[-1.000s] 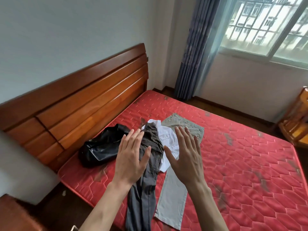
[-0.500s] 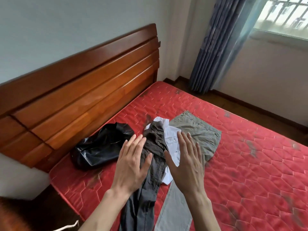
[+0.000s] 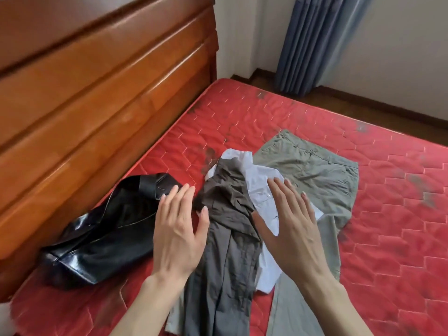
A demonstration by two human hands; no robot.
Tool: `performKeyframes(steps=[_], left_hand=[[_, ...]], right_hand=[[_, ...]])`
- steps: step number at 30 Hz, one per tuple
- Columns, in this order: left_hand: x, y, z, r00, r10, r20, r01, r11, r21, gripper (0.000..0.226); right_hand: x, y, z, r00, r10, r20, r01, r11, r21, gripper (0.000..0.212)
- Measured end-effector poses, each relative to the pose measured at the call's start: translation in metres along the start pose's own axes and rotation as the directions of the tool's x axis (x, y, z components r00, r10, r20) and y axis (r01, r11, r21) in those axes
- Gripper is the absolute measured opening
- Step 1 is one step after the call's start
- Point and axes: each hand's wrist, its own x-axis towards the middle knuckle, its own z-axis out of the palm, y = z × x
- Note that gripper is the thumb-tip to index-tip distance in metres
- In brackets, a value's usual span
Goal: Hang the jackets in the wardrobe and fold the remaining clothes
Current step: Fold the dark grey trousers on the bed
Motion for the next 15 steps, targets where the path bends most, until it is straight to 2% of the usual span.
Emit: performKeyframes(steps=[9, 15], left_hand=[[0.032, -0.081, 0.137, 0.989, 0.010, 0.144, -0.013, 1.000, 0.020, 0.055], [0.044, -0.120, 0.217, 0.965, 0.014, 0.262, -0.037, 0.996, 0.085, 0.048]], right_hand=[[0.043, 0.059, 0.136, 0.993, 0.065, 0.102, -0.066, 0.998, 0.006, 0.071], [0.060, 0.084, 0.211, 0.969, 0.041, 0.245, -0.025, 0.997, -0.067, 0.078]])
